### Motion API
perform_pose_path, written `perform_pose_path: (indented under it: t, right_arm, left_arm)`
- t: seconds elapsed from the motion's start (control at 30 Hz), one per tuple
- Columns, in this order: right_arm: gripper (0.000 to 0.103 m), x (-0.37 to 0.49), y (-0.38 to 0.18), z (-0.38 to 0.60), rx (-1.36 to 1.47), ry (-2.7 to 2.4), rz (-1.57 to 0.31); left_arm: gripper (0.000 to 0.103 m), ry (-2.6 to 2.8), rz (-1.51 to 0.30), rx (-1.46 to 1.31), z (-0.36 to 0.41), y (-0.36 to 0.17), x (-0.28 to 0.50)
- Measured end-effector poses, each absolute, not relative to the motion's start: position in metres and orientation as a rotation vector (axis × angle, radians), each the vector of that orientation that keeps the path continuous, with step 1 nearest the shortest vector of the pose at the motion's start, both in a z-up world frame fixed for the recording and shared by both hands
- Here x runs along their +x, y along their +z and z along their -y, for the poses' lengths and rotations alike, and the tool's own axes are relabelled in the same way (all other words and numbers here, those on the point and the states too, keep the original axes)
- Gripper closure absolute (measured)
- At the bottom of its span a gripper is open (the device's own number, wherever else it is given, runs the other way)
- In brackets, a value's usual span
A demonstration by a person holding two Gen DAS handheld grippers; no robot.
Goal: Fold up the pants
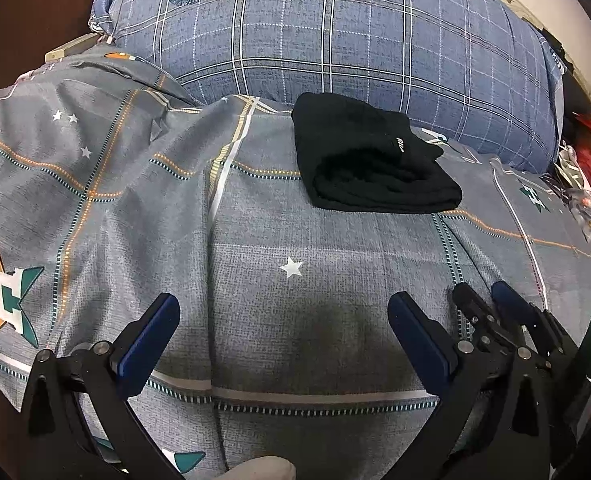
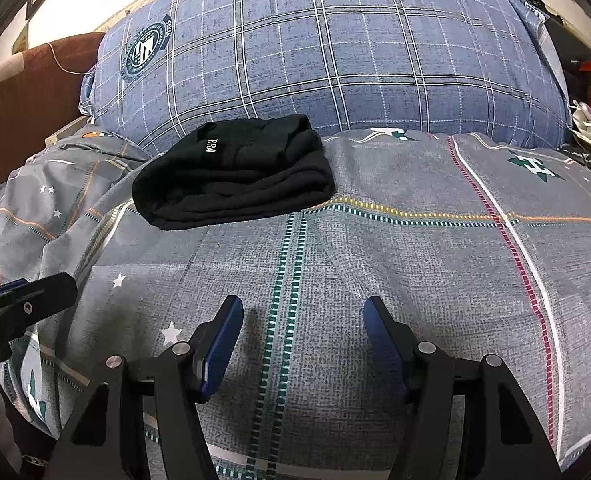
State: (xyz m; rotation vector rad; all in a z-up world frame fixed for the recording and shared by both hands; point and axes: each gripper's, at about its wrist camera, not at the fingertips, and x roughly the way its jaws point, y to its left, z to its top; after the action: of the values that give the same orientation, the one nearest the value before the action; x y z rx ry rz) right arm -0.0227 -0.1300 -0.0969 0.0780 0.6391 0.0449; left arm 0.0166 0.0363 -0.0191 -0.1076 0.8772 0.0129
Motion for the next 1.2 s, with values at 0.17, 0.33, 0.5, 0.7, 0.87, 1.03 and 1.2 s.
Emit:
perform_pose_path:
  t: [0.17,0.33,0.5,0.7,0.87,1.03,1.2]
  right_arm:
    - [0.038,-0.022,-0.0958,0.132,0.067,0.03,-0.632]
    - [0.038,-0.0218,-0.0949,0.1353,0.062,0.012,-0.626]
    - [0.038,-0.0226,-0.0935,0.1378,0.06,0.002,-0.618]
    - [0.037,-0.022,-0.0936,0.139,0.053,0.0,-0.615]
    - [0.037,-0.0226,-0.0937,0.14,0.047,-0.007,-0.612]
    - [0.037,-0.0223,-0.0932,0.1395,0.038,-0.01,-0.608]
    - [0.037,-0.0216,-0.0938,0.1389,0.034,-0.008,-0.61]
  left_arm:
    - [0.0,0.005,-0.889,-0.113,-0.0364,-0.0219,0.0178]
    - [0.0,-0.005,-0.9,-0.116,-0.0354,-0.0247,0.0188]
    - [0.0,-0.016,-0.903,-0.118,-0.0341,-0.0255,0.0188]
    - [0.0,-0.026,-0.899,-0.126,-0.0334,-0.0253,0.0176]
    - [0.0,-0.032,-0.895,-0.126,-0.0309,-0.0256,0.0159]
    - [0.0,-0.035,-0.892,-0.122,-0.0299,-0.0254,0.0159]
    - [0.0,-0.035,-0.897,-0.125,-0.0299,-0.0267,0.0167]
